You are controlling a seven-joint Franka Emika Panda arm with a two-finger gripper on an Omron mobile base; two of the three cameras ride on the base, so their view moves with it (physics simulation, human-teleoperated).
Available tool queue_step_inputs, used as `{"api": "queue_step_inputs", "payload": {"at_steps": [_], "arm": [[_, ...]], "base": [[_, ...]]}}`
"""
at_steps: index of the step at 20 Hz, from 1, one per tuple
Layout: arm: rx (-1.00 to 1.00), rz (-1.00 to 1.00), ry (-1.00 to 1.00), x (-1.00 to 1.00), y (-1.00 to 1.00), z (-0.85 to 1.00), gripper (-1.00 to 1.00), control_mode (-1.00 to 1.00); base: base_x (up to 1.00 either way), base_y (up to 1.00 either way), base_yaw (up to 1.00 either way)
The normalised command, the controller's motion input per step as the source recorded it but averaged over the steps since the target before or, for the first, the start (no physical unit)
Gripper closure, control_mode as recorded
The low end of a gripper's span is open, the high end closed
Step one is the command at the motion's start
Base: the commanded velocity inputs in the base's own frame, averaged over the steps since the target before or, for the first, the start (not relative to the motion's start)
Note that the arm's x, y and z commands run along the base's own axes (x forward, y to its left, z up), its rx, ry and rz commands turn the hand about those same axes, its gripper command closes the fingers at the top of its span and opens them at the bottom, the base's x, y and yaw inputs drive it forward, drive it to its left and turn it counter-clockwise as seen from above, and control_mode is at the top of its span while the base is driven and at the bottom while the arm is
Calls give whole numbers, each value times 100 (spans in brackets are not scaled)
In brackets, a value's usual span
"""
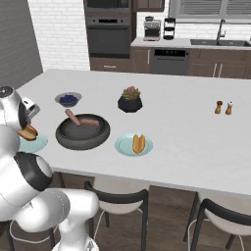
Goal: Place one bun and one sausage from the bowl on each plate.
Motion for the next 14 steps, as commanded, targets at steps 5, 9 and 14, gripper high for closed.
{"api": "queue_step_inputs", "payload": {"at_steps": [5, 9, 14], "arm": [[-10, 0, 18, 2, 10, -35, 100, -100], [0, 4, 15, 0, 16, -10, 100, -100], [-1, 3, 10, 0, 18, -6, 100, -100]], "base": [[0, 0, 0], [0, 0, 0], [0, 0, 0]]}}
